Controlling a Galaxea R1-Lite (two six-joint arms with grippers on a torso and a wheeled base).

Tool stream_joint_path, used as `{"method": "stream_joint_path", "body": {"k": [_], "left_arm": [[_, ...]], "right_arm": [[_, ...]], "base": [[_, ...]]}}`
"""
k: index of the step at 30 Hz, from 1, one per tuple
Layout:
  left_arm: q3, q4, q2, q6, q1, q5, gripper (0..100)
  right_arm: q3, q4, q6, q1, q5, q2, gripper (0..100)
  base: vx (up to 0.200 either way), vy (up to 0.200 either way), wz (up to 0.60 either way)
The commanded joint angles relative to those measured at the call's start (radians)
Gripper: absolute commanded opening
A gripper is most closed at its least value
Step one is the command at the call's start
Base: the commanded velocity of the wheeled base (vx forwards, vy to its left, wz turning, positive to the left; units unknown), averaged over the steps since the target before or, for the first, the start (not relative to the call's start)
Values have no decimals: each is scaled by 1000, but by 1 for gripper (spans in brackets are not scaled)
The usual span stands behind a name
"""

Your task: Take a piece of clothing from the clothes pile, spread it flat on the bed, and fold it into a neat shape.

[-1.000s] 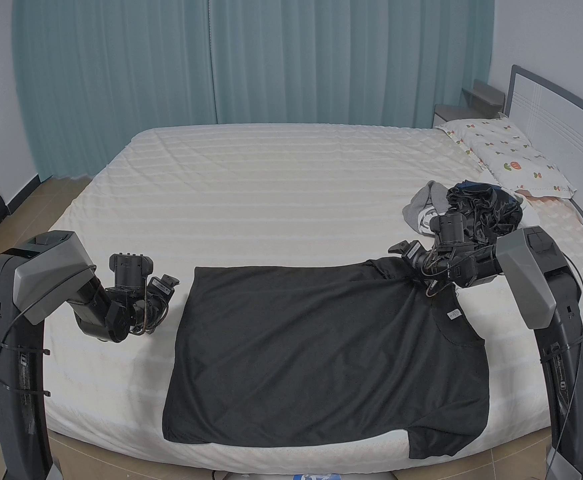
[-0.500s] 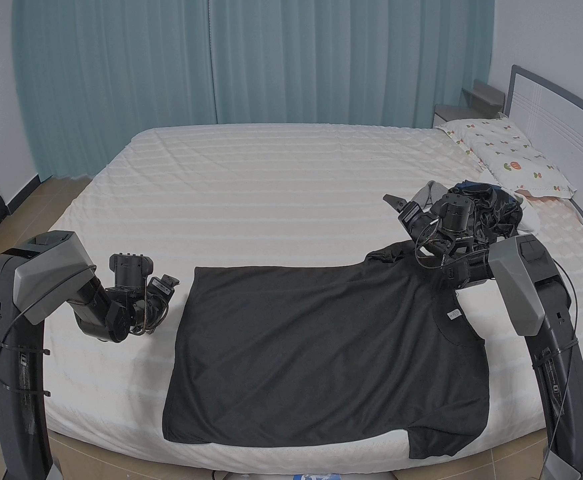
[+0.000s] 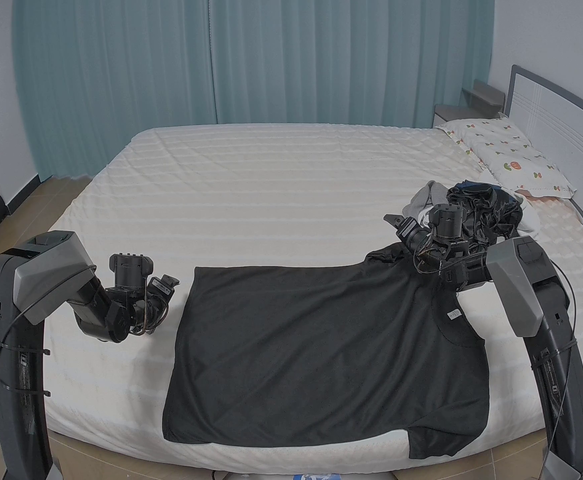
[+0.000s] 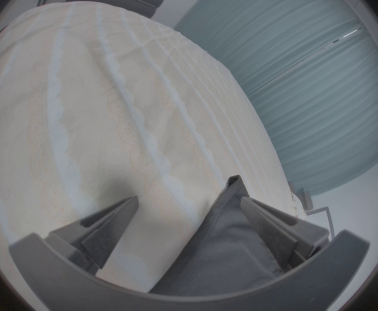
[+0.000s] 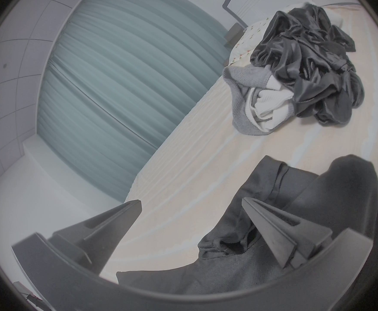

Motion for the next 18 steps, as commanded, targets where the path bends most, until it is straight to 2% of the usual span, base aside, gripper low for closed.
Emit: {"method": "stream_joint_path", "body": {"k": [1,5,6,7,10,11,12,13,15,17,18], "left_arm": [[15,0,-10,-1,0,-6,100],[58,-2,-62,0,-1,-19,100],[58,-2,-62,0,-1,-19,100],[111,-25,-104,7,-11,-55,100],[184,-92,-147,16,-15,-97,100],[189,-97,-148,16,-15,-98,100],[221,-127,-165,33,-18,-118,100],[227,-132,-168,37,-20,-121,100],[259,-147,-188,71,-32,-126,100],[265,-147,-196,74,-37,-126,100],[281,-140,-226,76,-54,-127,100]], "right_arm": [[227,-7,-29,-20,-12,-171,100],[497,-70,-78,-52,0,-318,100],[497,-70,-78,-52,0,-318,100],[652,-144,-81,-69,3,-386,100],[857,-242,-86,-92,17,-486,100],[877,-251,-89,-94,18,-496,100],[991,-294,-106,-103,31,-561,100],[1012,-302,-110,-106,32,-573,100],[1213,-378,-164,-114,47,-667,100],[1267,-406,-176,-114,50,-688,100],[1434,-493,-198,-112,57,-730,100]], "base": [[0,0,0],[0,0,0],[0,0,0],[0,0,0],[0,0,0],[0,0,0],[0,0,0],[0,0,0],[0,0,0],[0,0,0],[0,0,0]]}}
